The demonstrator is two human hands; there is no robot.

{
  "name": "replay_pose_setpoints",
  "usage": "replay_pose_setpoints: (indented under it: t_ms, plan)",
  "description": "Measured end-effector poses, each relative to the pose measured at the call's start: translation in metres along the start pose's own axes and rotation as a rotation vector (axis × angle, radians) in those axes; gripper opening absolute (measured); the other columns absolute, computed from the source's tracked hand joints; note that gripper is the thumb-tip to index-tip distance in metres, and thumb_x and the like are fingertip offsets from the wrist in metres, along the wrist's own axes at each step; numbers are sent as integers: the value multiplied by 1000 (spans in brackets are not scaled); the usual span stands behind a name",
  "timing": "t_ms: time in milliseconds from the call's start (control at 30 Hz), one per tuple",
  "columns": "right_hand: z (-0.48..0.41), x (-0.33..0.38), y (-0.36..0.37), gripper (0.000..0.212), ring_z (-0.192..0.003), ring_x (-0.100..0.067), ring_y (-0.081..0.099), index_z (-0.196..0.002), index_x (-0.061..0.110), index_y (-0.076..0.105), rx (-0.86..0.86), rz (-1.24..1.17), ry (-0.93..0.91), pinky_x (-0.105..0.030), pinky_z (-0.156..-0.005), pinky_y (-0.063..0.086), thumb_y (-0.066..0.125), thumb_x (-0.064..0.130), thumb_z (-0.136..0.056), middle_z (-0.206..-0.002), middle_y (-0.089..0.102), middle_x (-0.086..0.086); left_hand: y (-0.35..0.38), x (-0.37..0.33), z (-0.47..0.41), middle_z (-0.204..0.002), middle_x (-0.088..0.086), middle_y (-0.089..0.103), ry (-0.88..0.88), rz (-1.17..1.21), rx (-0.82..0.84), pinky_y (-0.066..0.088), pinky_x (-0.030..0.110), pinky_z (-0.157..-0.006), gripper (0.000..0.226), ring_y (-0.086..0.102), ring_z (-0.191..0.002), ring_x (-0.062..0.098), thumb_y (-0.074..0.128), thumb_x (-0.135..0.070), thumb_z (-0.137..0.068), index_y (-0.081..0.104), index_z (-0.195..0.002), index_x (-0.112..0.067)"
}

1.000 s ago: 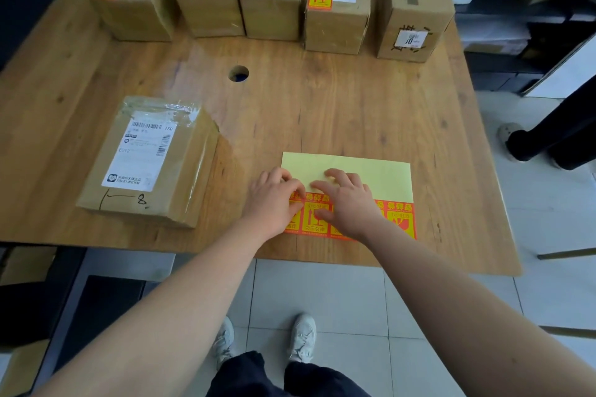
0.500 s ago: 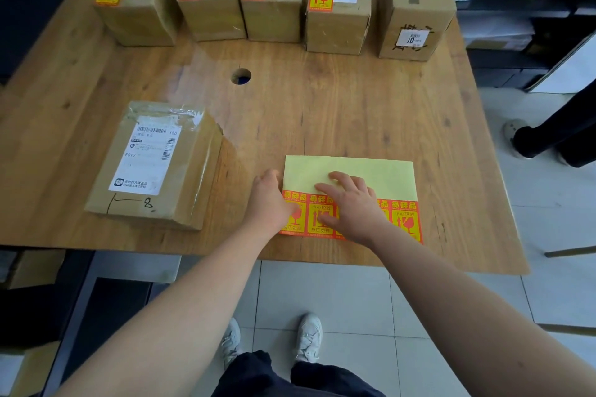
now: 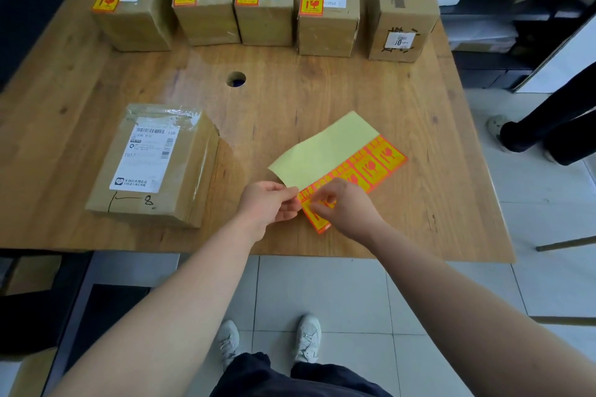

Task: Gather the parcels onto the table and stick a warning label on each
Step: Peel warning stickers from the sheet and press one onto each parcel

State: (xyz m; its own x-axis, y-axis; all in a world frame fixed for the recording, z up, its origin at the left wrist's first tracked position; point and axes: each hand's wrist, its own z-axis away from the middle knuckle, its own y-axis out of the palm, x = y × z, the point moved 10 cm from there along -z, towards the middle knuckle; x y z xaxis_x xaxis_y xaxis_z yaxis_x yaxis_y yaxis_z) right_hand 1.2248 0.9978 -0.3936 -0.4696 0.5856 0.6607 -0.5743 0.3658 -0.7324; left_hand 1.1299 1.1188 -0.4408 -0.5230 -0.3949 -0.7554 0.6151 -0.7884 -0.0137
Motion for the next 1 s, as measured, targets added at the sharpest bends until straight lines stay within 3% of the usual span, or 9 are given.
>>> replay_pose_setpoints:
  t_ms: [67,233,467,833,1000]
  plan:
    - [6,6,-1,8,-77,-6,55,-86,19,73,-23,-68,3,-30,-72,48,68,25,-82,-82,62,10,7,4,8,-72,13,69,-16,67,24,55,23,-51,11,67,-59,16,68,-11,-86,64,-83,-2]
    - [17,2,-8,8,-75,-3,59,-85,19,74,-80,-187,68,-22,-70,48,67,22,-84,-83,70,9,17,12,23,-74,16,69,-40,260,80,57,23,-57,11,70,-66,19,64,-6,-88,62,-85,5]
    - [28,3,-9,4,-70,9,58,-82,23,74,-92,-300,80,-5,-61,42,70,23,-83,-72,66,20,23,12,35,-81,16,68,23,276,103,58,25,-64,10,68,-73,20,64,-6,-88,61,-84,3]
    - [44,-4,-11,10,-47,3,50,-72,18,72,-112,-413,149,-11,-47,38,72,25,-79,-57,64,10,25,15,45,-73,11,65,113,138,115,58,25,-66,15,64,-68,14,62,-9,-90,65,-78,1]
    - [47,-11,-5,9,-49,4,50,-75,15,71,-68,-445,247,-11,-45,39,69,22,-81,-63,63,7,24,18,49,-74,12,65,140,93,111,58,24,-64,16,64,-70,16,62,-8,-90,66,-76,0]
